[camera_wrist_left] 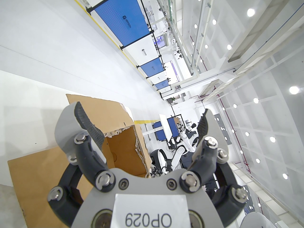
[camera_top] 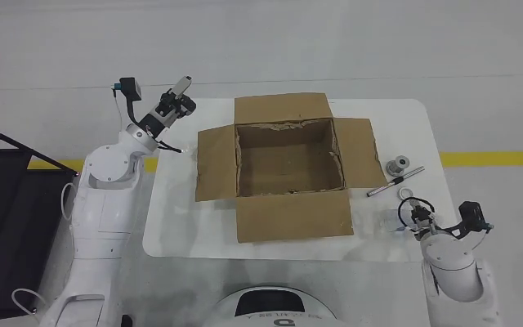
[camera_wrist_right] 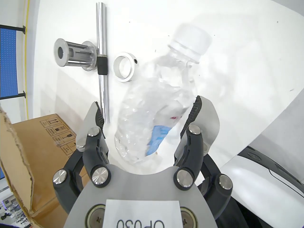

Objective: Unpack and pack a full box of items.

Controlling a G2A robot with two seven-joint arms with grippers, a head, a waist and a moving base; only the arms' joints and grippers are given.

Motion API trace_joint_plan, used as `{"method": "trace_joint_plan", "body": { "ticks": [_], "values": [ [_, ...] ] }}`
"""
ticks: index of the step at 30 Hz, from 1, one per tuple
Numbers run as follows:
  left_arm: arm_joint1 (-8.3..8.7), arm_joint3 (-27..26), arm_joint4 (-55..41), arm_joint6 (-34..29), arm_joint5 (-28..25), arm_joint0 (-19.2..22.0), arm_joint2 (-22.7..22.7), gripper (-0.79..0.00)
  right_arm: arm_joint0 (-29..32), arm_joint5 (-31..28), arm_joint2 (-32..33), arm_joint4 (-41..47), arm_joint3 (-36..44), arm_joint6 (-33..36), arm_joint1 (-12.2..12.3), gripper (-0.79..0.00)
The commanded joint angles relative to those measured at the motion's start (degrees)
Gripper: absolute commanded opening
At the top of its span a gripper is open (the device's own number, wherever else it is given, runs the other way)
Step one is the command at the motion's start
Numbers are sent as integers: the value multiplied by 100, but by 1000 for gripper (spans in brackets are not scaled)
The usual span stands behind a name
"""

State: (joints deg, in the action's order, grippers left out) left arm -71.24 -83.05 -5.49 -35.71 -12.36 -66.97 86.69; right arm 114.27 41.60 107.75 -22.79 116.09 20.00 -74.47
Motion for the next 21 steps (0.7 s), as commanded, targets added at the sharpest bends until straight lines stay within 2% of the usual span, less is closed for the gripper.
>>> {"method": "trace_joint_plan", "body": {
  "ticks": [1, 4, 7, 12, 14, 16, 21],
  "values": [
    [0, 2, -4, 0, 1, 1, 0, 0, 77, 13, 42, 13, 142, -23, -6, 0],
    [0, 2, -4, 0, 1, 1, 0, 0, 203, -78, 83, 18, 454, -93, -16, 0],
    [0, 2, -4, 0, 1, 1, 0, 0, 465, -530, 174, 212, 975, -229, -45, 0],
    [0, 2, -4, 0, 1, 1, 0, 0, 843, -1821, 22, 422, 1856, -303, -74, 0],
    [0, 2, -4, 0, 1, 1, 0, 0, 767, -2461, -145, 403, 1856, -102, -52, 0],
    [0, 2, -4, 0, 1, 1, 0, 0, 679, -2848, -286, 369, 1856, 330, -19, 0],
    [0, 2, -4, 0, 1, 1, 0, 0, 649, -2911, -287, 360, 1856, 474, -8, 0]
  ]
}}
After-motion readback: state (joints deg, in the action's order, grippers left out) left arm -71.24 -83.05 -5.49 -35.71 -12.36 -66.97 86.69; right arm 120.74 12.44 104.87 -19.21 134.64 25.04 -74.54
